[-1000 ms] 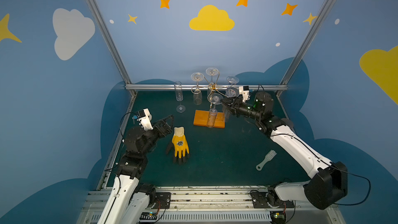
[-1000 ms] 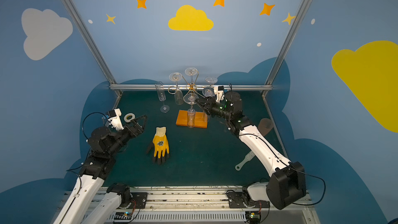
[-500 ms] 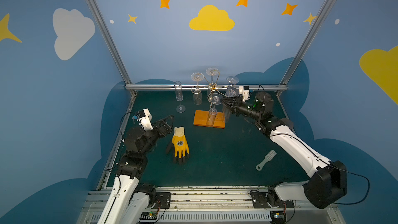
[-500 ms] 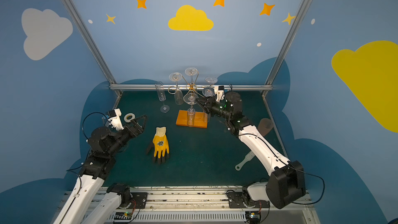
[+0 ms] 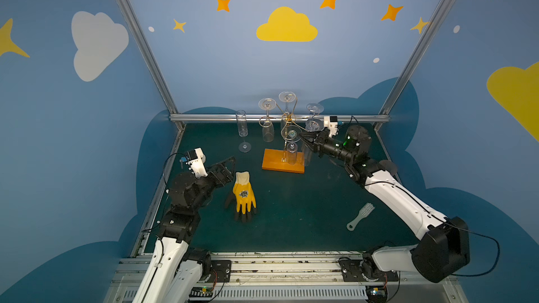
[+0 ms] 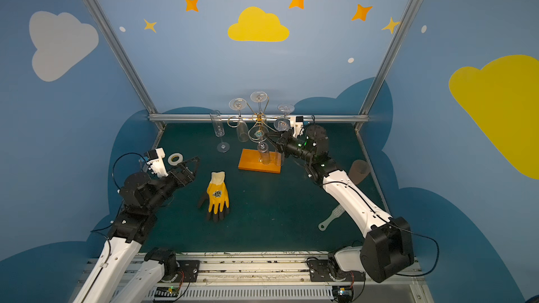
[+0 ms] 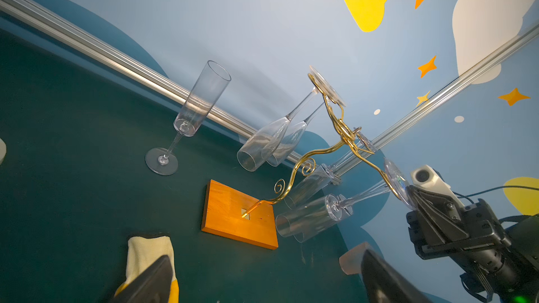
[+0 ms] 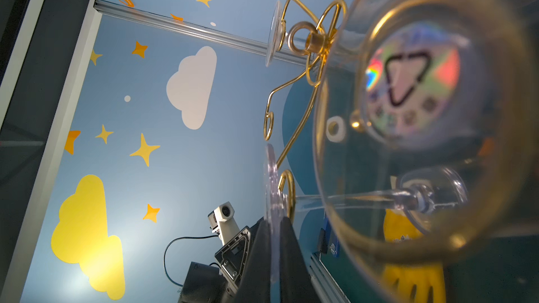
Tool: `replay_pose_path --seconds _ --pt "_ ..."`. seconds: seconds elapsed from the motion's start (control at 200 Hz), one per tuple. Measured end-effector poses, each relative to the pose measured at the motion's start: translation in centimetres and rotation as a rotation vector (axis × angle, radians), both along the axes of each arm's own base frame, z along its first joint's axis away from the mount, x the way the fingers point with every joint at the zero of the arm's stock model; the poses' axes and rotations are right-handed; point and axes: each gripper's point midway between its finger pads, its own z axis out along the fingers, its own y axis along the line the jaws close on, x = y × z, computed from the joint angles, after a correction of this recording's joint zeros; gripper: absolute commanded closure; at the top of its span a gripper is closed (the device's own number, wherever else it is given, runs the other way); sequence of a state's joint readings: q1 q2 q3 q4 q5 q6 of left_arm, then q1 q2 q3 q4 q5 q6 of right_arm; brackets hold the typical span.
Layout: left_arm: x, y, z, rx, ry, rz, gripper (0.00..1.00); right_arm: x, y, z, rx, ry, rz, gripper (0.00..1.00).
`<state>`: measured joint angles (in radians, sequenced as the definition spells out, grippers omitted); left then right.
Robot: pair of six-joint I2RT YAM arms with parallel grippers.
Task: Take the wine glass off the wine glass rack
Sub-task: Pick up the wine glass from the wine glass rack.
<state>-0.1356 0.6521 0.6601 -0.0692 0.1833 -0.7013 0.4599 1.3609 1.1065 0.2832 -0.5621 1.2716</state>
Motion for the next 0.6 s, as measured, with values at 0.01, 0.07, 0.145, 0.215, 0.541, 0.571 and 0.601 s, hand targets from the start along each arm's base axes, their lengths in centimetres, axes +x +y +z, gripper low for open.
replay_pose_path --seconds 0.01,0.07,0.145,0.215,0.541,0.571,0.601 --pt "0.0 0.0 -0.01 0.0 0.0 0.0 0.01 -0.01 0.0 -0.02 0.0 0.001 0.0 1.0" --pt "-0.02 0.0 -0.08 0.002 0.002 0.0 0.01 0.01 -0.01 -0.02 0.003 0.003 -0.001 1.0" --pt "-0.07 0.01 -0.07 0.002 0.001 0.0 0.01 0.01 -0.03 -0.06 0.006 0.005 -0.001 1.0" --pt "-0.12 0.02 -0.01 0.002 -0.001 0.0 0.01 0.02 -0.04 -0.03 0.011 0.006 -0.001 1.0" --pt "-0.15 0.15 0.06 0.013 -0.008 0.006 0.01 0.03 -0.15 -0.08 0.043 0.059 0.0 1.0" --pt "-0.16 0.18 0.09 0.014 -0.01 0.007 0.01 0.01 -0.14 -0.07 0.048 0.066 0.001 1.0" --pt "-0.18 0.22 0.13 0.016 -0.012 0.009 0.01 -0.02 -0.12 -0.05 0.053 0.074 0.003 1.0"
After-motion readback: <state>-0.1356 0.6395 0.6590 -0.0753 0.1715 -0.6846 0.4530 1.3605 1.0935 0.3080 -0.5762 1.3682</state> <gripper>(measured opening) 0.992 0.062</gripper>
